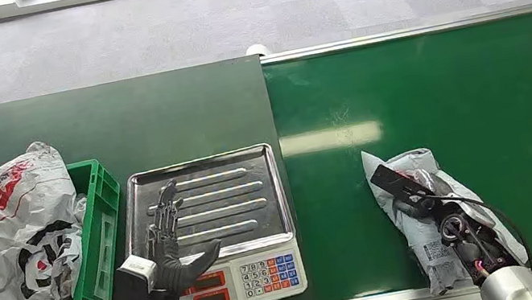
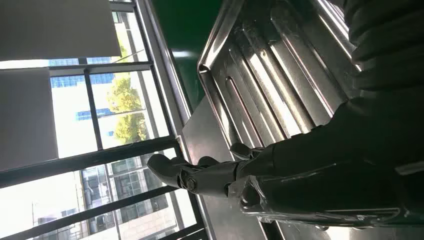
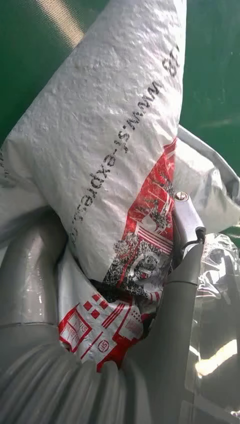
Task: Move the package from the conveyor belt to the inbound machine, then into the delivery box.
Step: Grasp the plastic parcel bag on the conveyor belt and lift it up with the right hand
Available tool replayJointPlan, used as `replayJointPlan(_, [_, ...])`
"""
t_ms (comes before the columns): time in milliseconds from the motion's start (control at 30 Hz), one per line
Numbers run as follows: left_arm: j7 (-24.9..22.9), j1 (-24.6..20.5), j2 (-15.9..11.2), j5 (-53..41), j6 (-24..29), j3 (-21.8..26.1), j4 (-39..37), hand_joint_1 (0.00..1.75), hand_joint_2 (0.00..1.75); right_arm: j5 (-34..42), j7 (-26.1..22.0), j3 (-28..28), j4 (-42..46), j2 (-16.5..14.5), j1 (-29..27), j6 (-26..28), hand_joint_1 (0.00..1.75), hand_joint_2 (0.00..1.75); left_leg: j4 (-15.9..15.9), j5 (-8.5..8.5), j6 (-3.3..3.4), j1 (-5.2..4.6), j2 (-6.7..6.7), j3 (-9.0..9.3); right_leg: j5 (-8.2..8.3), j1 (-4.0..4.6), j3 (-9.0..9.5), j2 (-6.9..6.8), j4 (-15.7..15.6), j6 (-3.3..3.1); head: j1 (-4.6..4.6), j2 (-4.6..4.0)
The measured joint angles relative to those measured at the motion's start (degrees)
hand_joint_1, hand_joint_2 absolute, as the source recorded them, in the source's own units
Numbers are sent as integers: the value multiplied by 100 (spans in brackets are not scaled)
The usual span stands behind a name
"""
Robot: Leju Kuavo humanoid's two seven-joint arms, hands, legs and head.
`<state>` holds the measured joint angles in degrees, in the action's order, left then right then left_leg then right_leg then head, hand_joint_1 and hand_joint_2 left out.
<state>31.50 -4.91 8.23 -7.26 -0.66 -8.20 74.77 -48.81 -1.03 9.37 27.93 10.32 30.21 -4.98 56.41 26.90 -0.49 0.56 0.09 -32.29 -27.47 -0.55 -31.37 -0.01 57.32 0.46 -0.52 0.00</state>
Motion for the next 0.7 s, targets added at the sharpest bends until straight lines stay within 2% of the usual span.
replayJointPlan(533, [-10, 3, -18, 29, 42, -21, 1, 0, 175, 23, -14, 62, -62, -15, 36, -62, 175, 175, 0, 0, 0, 0, -1, 10, 0, 0, 14, -1, 0, 0, 0, 0])
replayJointPlan(700, [-17, 38, -25, 73, 175, -16, 37, 0, 175, 156, -204, 125, -70, -34, 54, -73, 175, 175, 0, 0, 0, 0, -1, 9, 0, 0, 14, -1, 0, 0, 0, 0])
